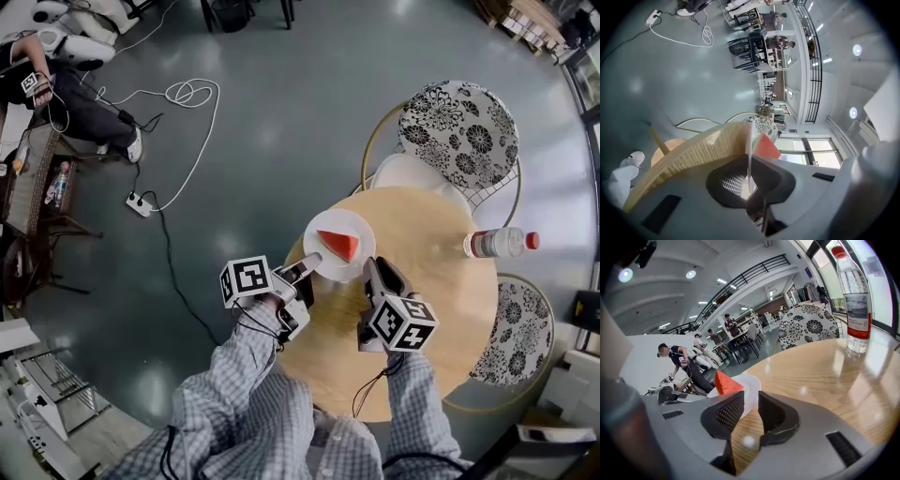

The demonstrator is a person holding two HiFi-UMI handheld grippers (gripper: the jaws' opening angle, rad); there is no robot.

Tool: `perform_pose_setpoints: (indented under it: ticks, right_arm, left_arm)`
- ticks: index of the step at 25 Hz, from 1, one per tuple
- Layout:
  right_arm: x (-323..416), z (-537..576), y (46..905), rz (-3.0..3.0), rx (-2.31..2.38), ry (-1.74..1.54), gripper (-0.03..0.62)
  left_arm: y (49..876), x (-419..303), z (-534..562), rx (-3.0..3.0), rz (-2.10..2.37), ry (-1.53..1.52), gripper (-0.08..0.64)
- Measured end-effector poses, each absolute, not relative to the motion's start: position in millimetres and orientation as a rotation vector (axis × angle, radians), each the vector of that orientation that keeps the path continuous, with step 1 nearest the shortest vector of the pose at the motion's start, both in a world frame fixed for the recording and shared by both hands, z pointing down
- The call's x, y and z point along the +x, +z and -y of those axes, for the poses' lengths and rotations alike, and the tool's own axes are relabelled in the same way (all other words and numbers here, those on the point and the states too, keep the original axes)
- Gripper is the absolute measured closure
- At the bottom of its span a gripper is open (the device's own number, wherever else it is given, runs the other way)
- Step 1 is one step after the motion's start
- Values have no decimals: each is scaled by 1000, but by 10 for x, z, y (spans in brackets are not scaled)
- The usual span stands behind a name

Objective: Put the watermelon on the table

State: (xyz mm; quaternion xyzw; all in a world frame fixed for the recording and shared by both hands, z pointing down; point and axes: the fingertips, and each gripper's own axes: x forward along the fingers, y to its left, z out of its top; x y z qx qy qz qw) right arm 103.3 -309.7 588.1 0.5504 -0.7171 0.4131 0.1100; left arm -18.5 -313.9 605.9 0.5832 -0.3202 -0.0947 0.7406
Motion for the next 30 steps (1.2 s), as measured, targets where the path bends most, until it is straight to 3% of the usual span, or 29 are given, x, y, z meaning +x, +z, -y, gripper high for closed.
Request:
perform_pose_setpoints:
  ticks: [9, 20, 30]
  right_arm:
    - [549, 2901, 5460, 2276, 1168, 549, 512]
    - [106, 2612, 5762, 2050, 725, -172, 512]
    - [98, 2621, 5853, 1960, 631, -288, 548]
  left_arm:
    - [6070, -173, 3153, 1270, 711, -205, 535]
    - [6060, -166, 3168, 1281, 713, -204, 535]
    - [6017, -159, 3164, 1305, 701, -210, 534]
